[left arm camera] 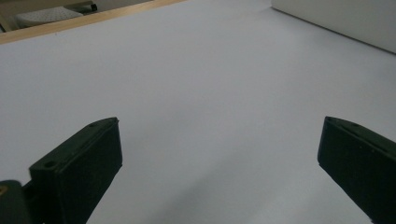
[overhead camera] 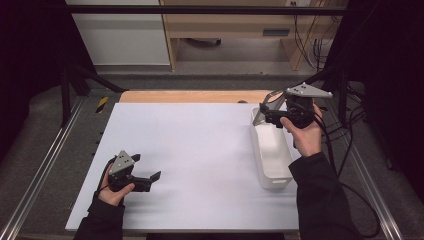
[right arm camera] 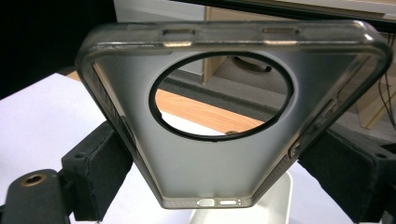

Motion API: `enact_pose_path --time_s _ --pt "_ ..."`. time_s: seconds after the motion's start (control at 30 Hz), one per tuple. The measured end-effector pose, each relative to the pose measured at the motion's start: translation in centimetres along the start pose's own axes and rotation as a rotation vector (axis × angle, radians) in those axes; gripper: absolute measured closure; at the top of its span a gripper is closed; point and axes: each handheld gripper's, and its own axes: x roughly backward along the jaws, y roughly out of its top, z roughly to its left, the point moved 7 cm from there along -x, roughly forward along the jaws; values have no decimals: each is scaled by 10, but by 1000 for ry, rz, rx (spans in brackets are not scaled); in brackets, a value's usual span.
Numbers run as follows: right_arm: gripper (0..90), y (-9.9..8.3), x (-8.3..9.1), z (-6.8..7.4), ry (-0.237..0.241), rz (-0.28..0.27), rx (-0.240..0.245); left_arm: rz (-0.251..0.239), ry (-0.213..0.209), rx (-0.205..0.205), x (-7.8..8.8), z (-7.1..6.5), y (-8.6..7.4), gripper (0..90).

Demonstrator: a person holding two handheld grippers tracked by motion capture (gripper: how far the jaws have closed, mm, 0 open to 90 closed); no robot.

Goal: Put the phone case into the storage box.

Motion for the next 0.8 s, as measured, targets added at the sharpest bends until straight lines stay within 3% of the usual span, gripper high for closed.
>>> enact_pose_path --time_s 0.5,0.8 --pt "115 -2 -23 -17 -87 27 -44 8 -7 -5 -2 -1 -1 0" --pt "114 -4 -37 -25 -110 63 -69 8 -8 -5 -2 -1 -1 0"
